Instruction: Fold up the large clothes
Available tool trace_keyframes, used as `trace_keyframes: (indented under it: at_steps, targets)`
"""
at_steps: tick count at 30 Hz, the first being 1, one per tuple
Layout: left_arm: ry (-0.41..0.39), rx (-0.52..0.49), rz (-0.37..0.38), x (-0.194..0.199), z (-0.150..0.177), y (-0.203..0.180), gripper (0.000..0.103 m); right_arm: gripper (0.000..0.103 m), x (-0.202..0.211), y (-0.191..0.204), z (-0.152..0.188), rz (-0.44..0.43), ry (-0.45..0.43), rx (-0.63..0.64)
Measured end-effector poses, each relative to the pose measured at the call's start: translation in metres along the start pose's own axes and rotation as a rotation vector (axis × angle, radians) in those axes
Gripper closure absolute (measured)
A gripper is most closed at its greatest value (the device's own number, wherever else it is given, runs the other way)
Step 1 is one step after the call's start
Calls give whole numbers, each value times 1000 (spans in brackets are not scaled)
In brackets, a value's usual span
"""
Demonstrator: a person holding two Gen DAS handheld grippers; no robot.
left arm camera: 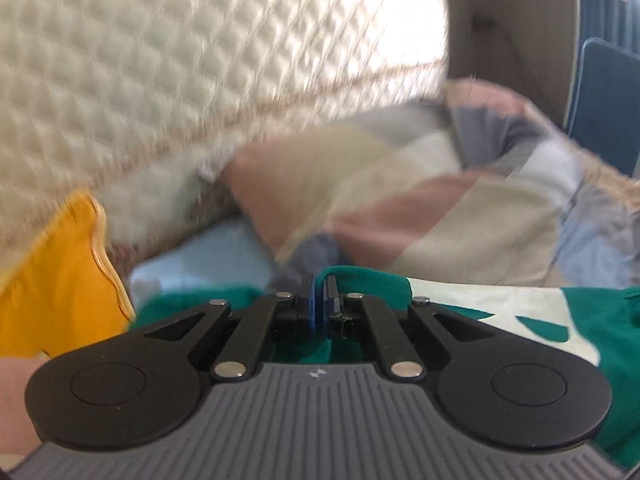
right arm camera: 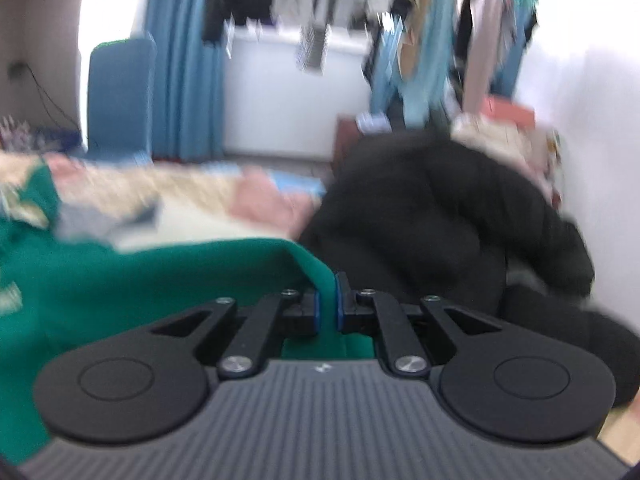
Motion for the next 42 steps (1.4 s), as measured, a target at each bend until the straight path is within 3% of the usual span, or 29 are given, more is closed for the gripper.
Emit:
trace_keyframes:
  at_steps: [6,10,12,13,14,16,17,18,26,30,36,40,42]
  targets:
    - [54,-10,3,-42,21,5,99,92,-46,-5,61,-38,103,-62]
    - [22,13,38,-25,25,5,96,91,-47,2,74,-41,90,-102]
    - [-4,6,67,-6,30,5,82,89,-41,-2,74,-53,83,-147]
    - [-8,15,83,4,35,6,66,88,-37,-3,73,-56,87,-166]
    - [-8,22,104,15,42,6,55,80,-32,-1,73,-61,89,-180]
    - [-19,14,146,40,56,4,51,54,-20,1,71,-93,86,-209]
    - [-19,8,164,54,65,2,50,35,-11,1,71,-110,74,-220]
    - [-13,8,187,66,74,1,50,26,-1,2,72,-125,54,-227]
    - [106,60,453,142,154,-12,50,26,91,34,78,-263,33,-224]
    - [132,102,532,170,185,-26,50,26,136,62,77,-304,75,-185]
    - [140,64,636,204,213,-61,50,26,193,101,84,-483,116,-200]
    - [183,123,747,215,237,-77,50,26,209,131,104,-543,182,-199]
    - [195,109,762,214,250,-87,49,26,213,145,117,-580,225,-199]
Point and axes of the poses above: each gripper's, at about its wrist camera, not at the fingertips, and x roughly against the way its jaws point, y to its left, z to its underside, the point moved 1 cm from there along -x, roughly the way its jaws point, and after that the axes turned 7 degrees about y, right-handed, at the moved point
